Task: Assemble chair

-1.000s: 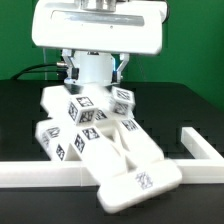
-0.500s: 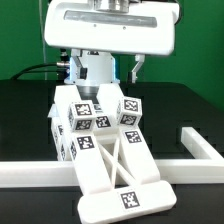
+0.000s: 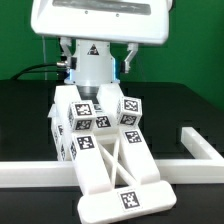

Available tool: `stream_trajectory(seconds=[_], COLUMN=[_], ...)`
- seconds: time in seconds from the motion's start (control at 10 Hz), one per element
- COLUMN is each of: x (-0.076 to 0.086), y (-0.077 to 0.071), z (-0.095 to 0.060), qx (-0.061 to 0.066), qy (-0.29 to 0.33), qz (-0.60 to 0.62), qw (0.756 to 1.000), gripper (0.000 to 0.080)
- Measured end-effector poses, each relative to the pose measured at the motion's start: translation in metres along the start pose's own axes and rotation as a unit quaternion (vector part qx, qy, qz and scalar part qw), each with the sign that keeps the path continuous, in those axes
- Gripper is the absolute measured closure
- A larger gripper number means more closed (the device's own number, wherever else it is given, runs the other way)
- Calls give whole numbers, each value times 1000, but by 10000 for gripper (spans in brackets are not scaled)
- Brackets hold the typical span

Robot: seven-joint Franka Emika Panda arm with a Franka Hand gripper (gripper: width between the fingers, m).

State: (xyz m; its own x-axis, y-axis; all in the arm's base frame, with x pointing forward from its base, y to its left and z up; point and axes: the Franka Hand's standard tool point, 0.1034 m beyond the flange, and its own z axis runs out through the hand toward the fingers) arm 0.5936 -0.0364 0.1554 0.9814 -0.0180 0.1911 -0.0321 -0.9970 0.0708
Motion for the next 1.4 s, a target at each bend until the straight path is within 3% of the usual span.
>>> stream_trajectory(seconds=[0.3, 0.7, 1.4], x=[8, -5, -14], y=[7, 11, 18], z=[5, 20, 28], qx=[-7, -14, -22], qy=[-3, 2, 19], qz=[-15, -18, -17], qw=[1000, 1000, 999], gripper=[151, 151, 151])
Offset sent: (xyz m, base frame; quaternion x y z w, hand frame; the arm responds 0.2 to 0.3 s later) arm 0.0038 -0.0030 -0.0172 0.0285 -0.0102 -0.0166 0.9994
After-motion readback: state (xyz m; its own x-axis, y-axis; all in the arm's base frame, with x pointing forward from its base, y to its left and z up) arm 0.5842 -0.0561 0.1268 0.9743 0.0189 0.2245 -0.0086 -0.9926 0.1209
